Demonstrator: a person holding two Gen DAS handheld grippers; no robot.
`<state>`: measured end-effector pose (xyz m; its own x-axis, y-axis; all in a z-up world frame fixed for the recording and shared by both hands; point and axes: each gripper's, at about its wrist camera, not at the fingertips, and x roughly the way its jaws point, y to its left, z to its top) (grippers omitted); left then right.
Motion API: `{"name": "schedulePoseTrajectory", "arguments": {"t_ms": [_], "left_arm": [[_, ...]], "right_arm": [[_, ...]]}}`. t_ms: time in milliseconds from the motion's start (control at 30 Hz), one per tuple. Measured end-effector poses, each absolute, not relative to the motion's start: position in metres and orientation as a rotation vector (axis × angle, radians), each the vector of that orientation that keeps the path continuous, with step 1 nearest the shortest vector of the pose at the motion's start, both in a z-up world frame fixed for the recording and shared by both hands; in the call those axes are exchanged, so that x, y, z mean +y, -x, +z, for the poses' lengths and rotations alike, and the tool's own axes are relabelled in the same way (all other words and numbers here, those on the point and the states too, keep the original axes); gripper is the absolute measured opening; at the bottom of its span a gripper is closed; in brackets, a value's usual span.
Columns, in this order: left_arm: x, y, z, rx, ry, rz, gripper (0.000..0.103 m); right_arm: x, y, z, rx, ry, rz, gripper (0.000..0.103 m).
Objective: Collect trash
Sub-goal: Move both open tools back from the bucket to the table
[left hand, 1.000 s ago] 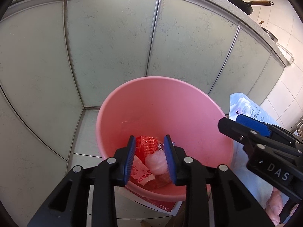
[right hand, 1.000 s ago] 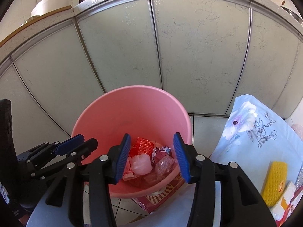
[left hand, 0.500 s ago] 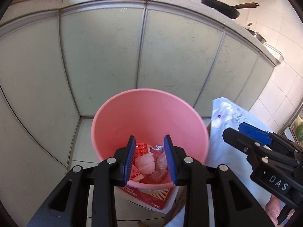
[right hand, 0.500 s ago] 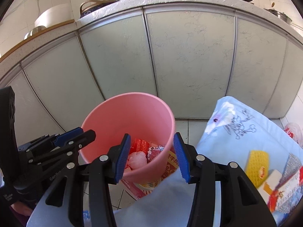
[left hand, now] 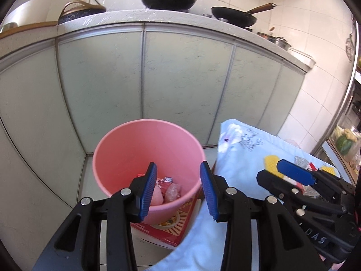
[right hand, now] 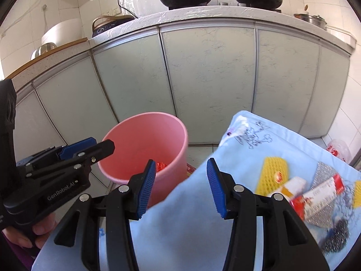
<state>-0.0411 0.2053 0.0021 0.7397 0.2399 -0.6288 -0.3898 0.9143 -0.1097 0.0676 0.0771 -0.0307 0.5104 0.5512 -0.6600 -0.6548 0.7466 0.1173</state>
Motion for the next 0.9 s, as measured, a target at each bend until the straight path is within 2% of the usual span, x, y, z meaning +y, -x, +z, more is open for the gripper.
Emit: {"name": "schedulePoseTrajectory", "arguments": {"t_ms": [533, 900], "left_arm": [[0.147, 0.044, 0.002, 0.648, 0.156, 0.257, 0.039], [0.097, 0.026, -0.002, 0.657, 0.077, 0.152, 0.039]], "right_arm": [[0.004, -0.025, -0.045, 0.727, 0.224, 0.666, 0.048], [-0.074, -0.03, -0.052, 0.731, 0.113, 0.496, 0.048]]}}
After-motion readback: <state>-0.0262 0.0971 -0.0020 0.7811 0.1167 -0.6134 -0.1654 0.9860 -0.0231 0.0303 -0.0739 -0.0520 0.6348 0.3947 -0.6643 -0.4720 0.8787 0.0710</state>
